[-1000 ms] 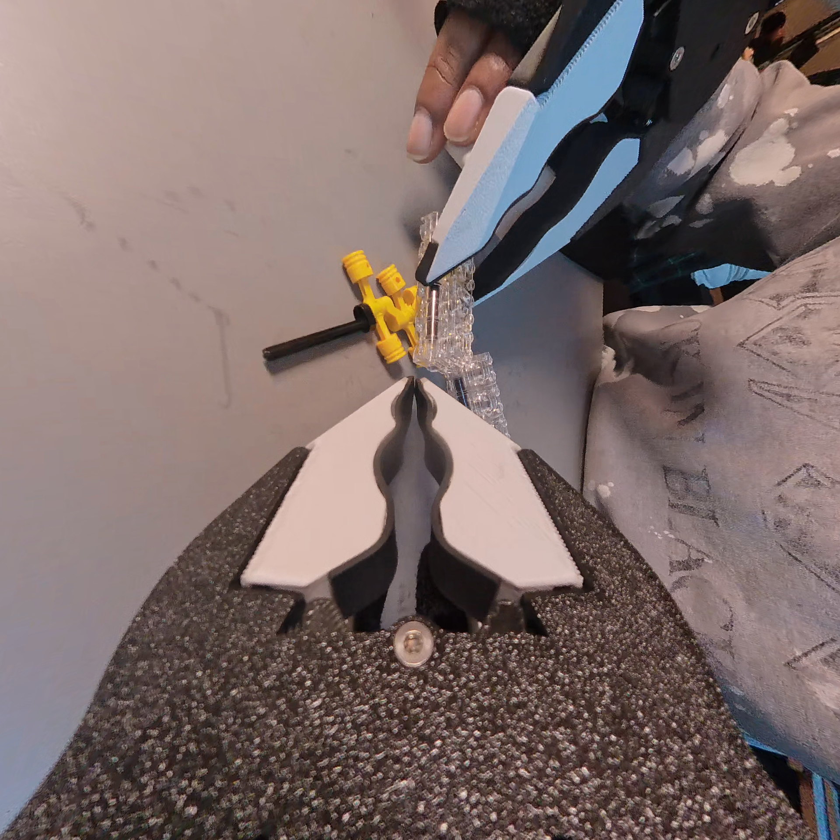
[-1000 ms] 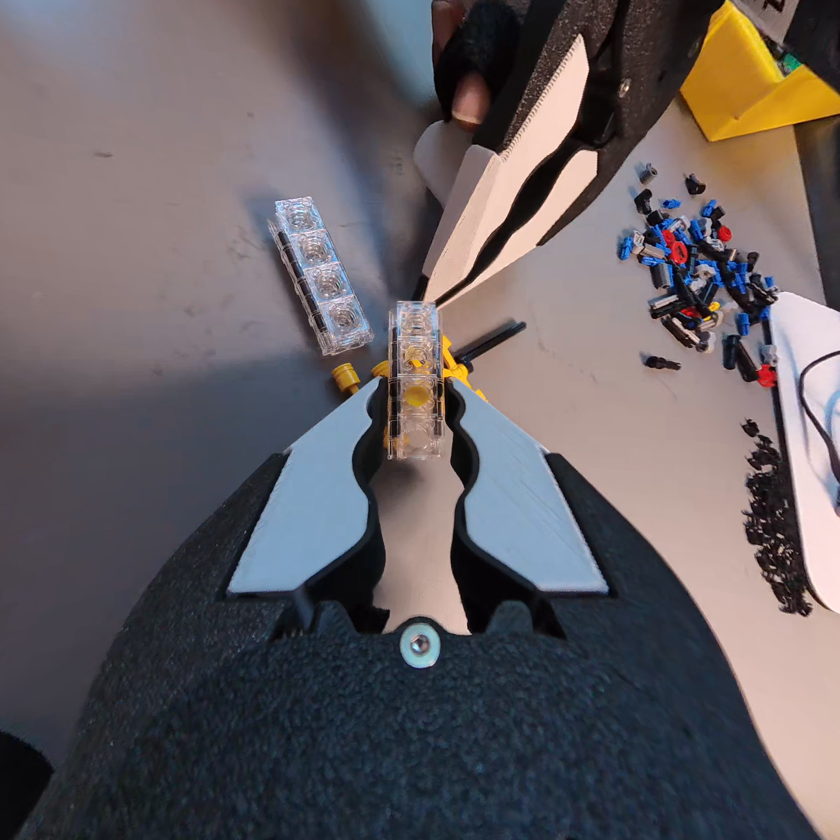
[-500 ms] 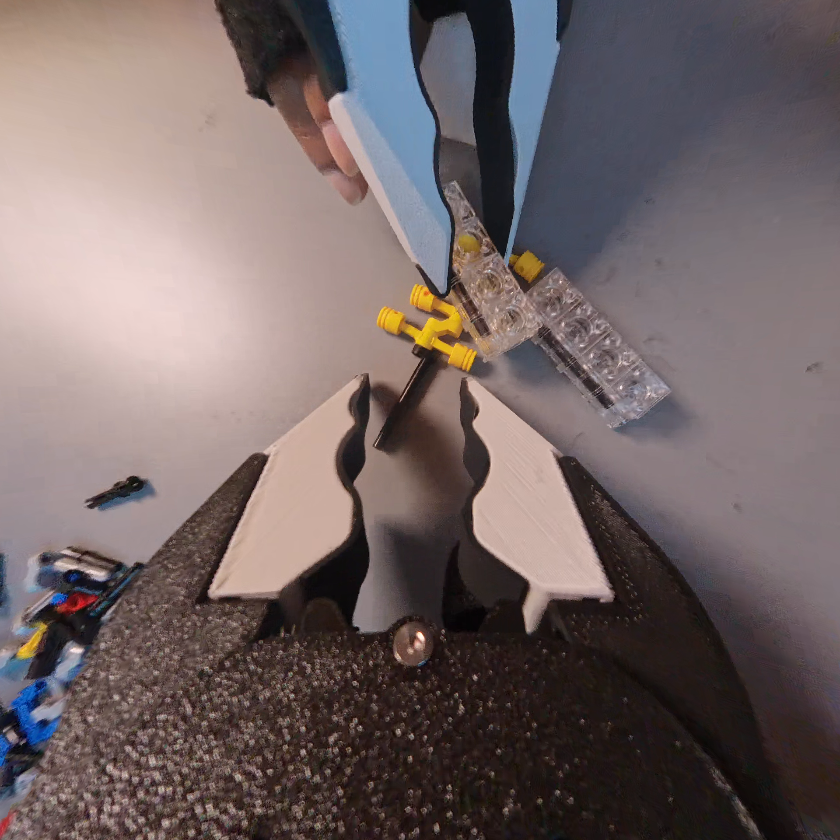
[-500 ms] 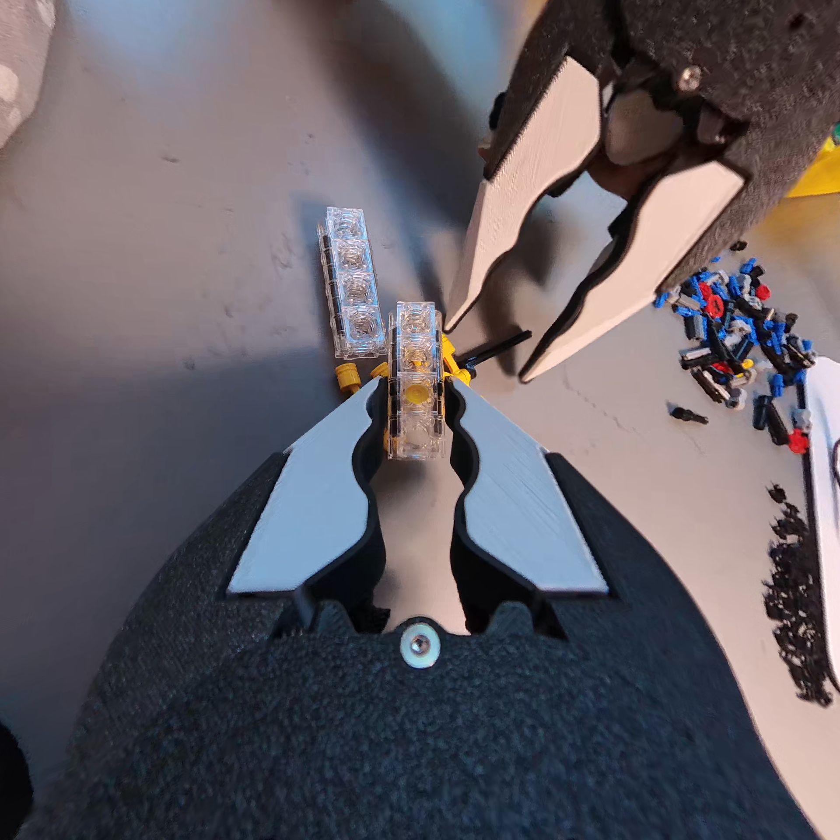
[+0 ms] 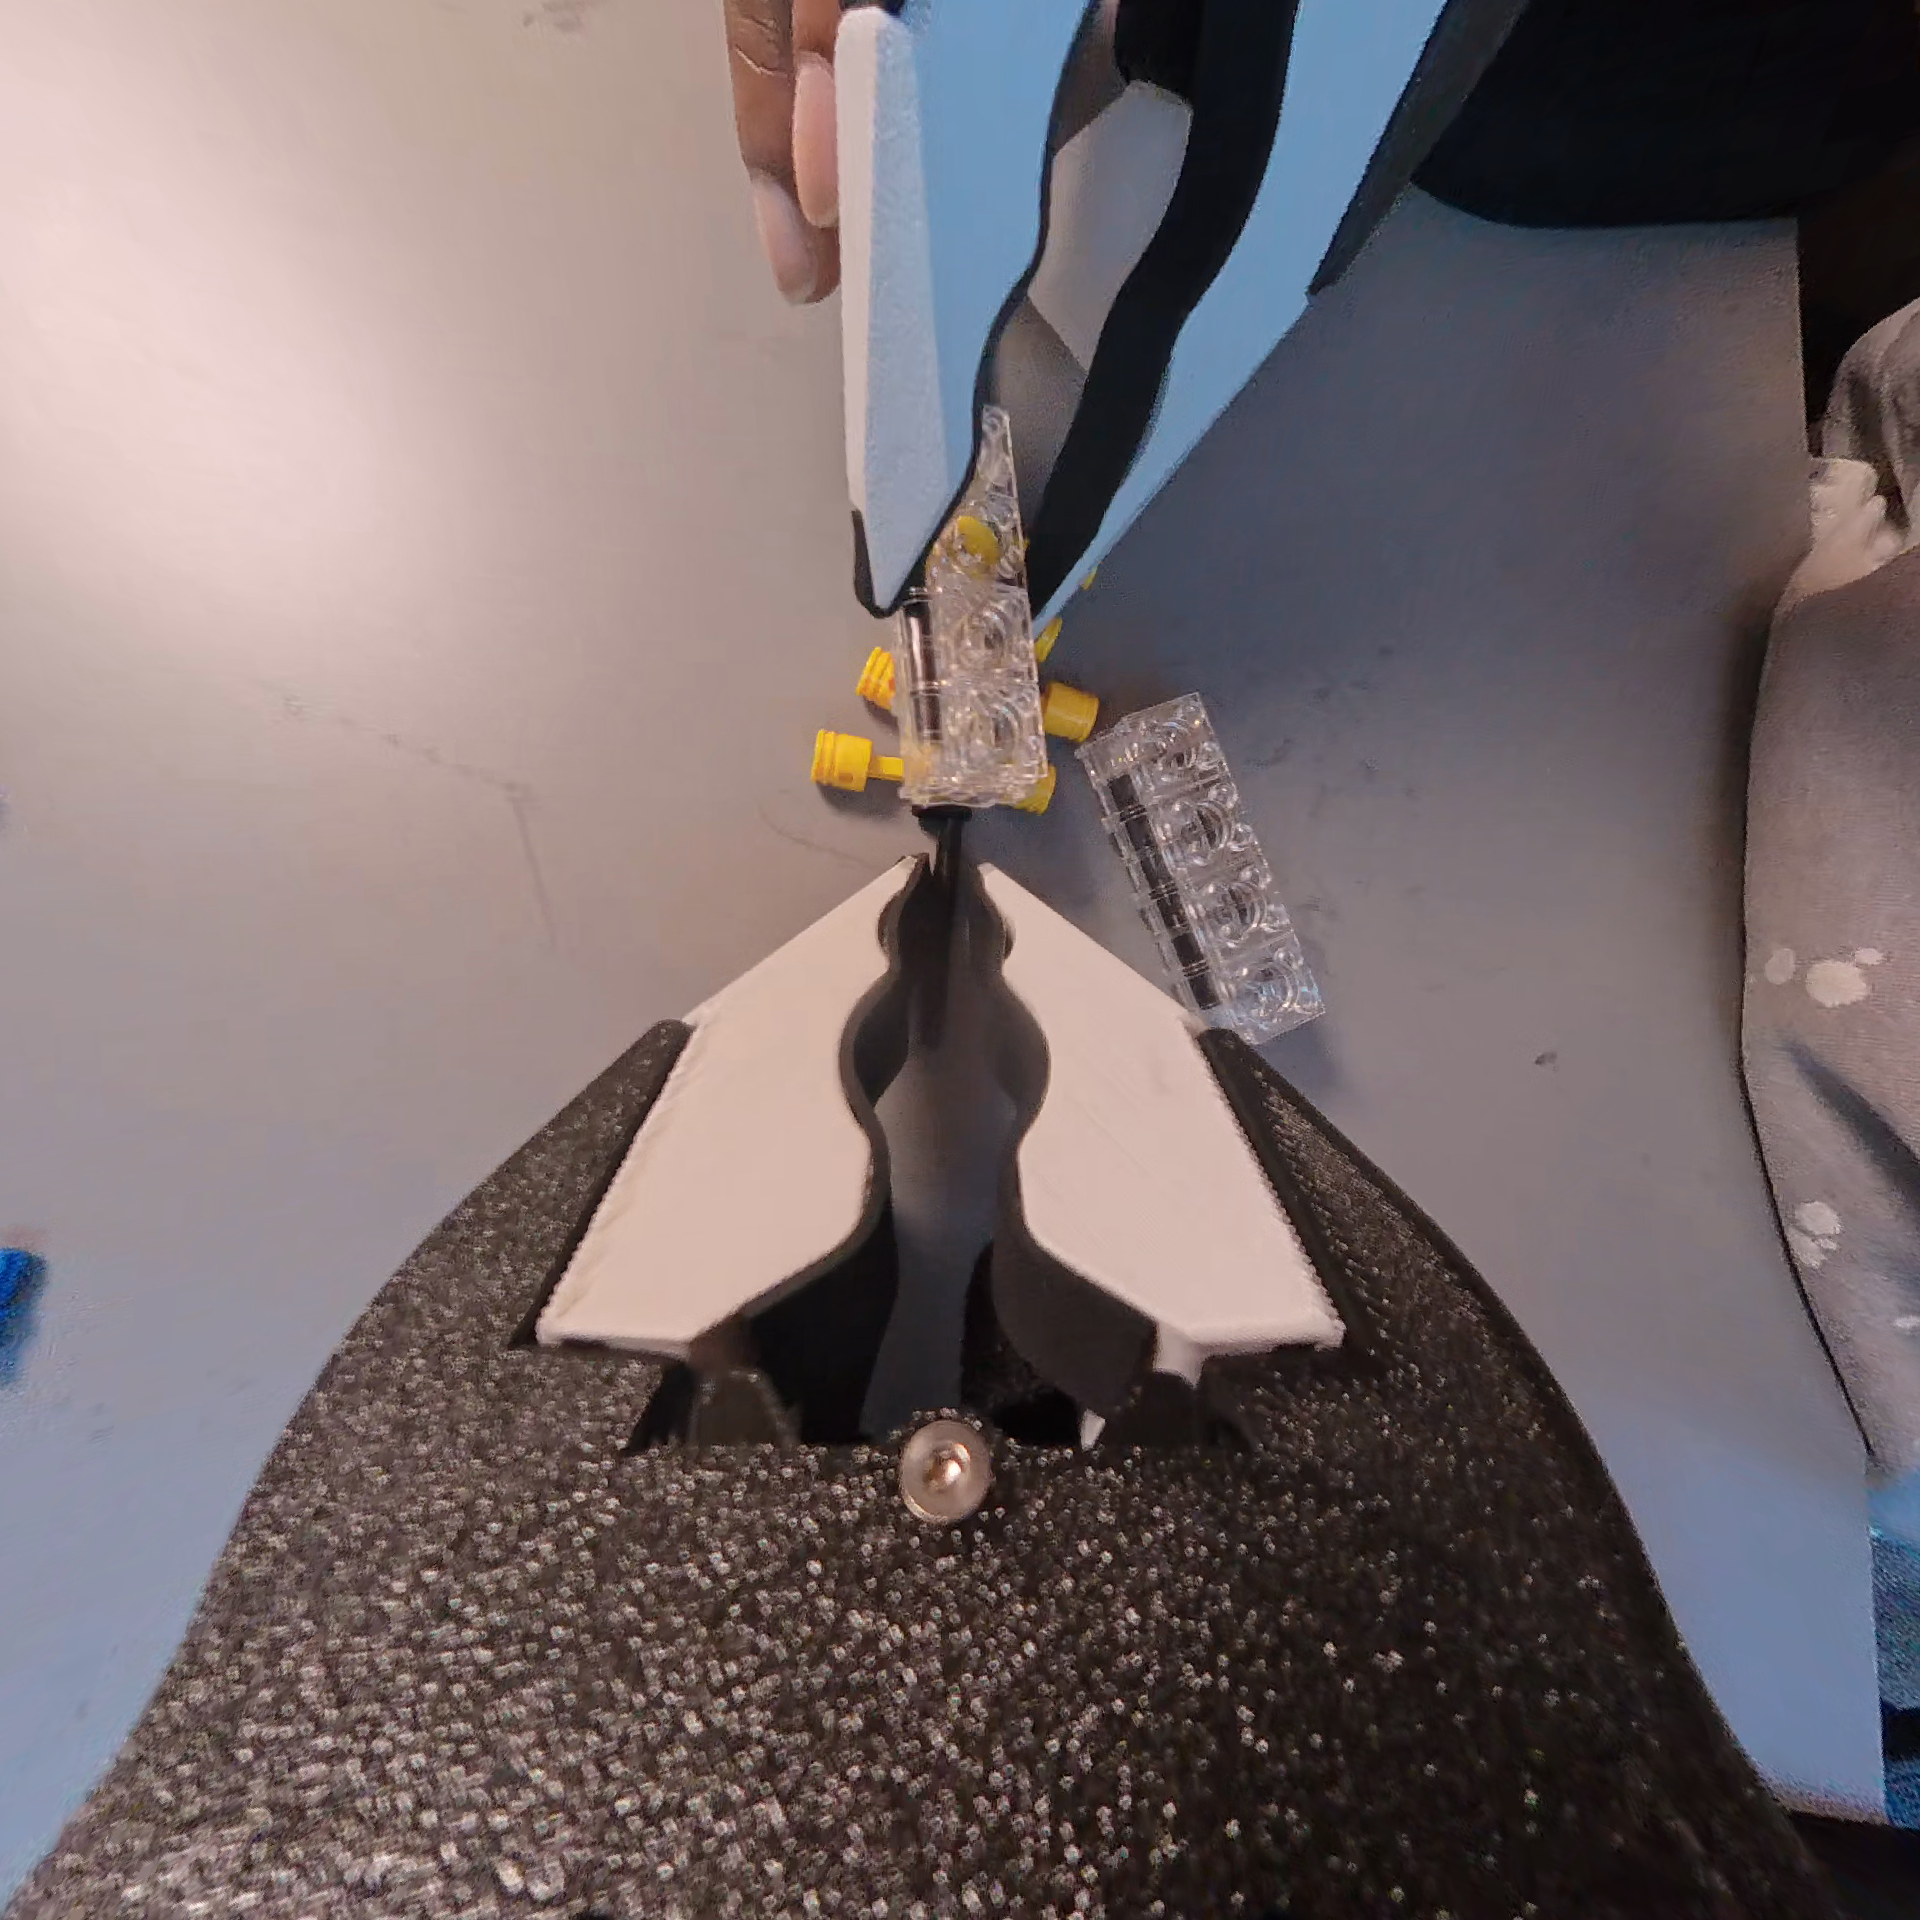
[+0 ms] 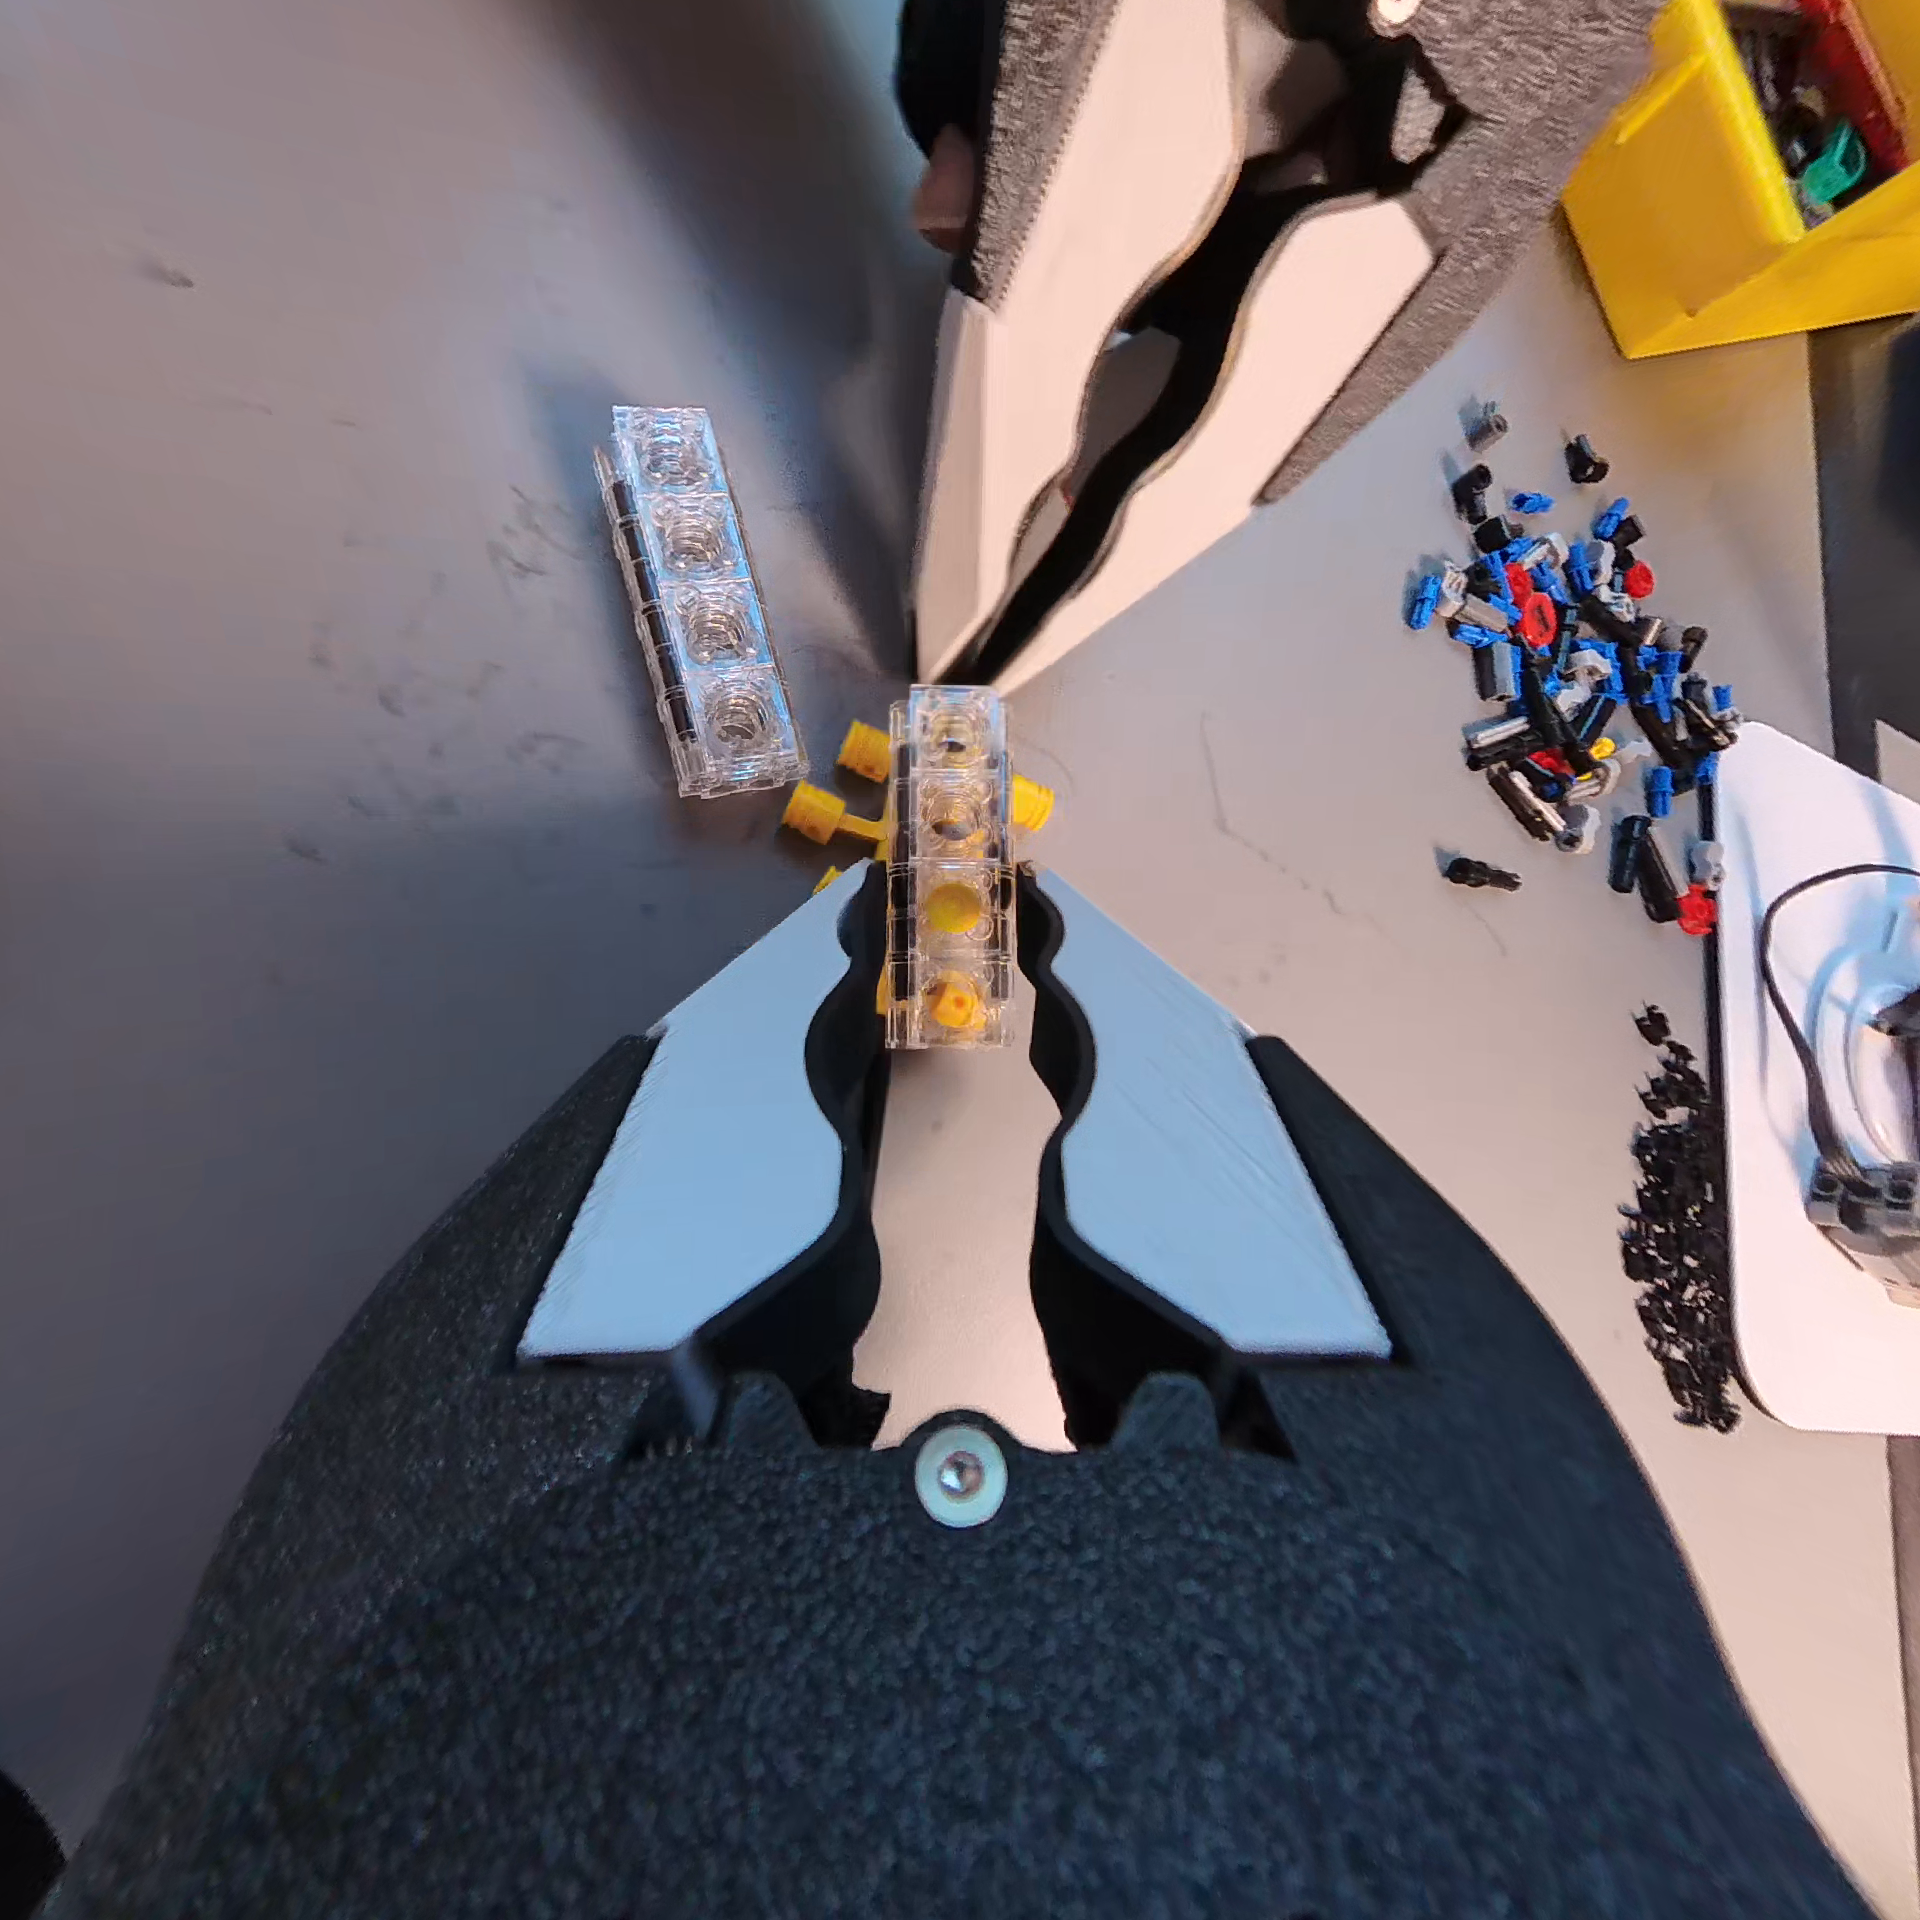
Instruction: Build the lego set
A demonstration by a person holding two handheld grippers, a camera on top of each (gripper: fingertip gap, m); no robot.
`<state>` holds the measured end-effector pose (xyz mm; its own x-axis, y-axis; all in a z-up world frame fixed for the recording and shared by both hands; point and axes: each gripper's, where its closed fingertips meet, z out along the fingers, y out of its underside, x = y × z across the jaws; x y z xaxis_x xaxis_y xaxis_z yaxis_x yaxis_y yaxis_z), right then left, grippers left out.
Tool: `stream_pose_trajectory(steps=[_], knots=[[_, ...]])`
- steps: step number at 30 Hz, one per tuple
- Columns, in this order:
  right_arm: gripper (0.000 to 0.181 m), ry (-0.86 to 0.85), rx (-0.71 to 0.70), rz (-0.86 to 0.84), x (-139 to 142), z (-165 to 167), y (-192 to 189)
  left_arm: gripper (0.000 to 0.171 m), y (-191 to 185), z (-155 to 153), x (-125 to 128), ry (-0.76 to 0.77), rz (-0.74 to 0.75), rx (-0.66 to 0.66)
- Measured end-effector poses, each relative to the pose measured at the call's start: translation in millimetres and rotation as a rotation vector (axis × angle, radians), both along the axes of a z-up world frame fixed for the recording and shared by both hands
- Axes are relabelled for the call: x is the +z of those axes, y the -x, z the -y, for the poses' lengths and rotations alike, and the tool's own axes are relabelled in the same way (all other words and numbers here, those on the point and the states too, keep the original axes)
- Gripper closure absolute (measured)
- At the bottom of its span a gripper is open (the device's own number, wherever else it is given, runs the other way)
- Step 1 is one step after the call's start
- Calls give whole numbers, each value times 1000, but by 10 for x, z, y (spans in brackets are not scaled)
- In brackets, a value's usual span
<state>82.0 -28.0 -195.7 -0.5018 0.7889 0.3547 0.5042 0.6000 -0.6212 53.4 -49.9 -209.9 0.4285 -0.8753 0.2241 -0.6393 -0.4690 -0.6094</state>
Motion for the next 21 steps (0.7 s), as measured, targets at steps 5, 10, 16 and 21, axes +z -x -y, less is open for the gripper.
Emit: stream_pose_trajectory(steps=[5,10,16,21], knots=[[158,-53,-16,8,2,-4,-30,161,-18,94,1,-48,4,56],[158,-31,-10,7,0,24,-27,147,-80,70,32,-185,1,47],[158,84,4,-12,0,18,-47,139,-172,20,12,-315,21,-1],[158,129,21,-12,4,0,-67,140,-193,-3,20,-361,50,-33]])
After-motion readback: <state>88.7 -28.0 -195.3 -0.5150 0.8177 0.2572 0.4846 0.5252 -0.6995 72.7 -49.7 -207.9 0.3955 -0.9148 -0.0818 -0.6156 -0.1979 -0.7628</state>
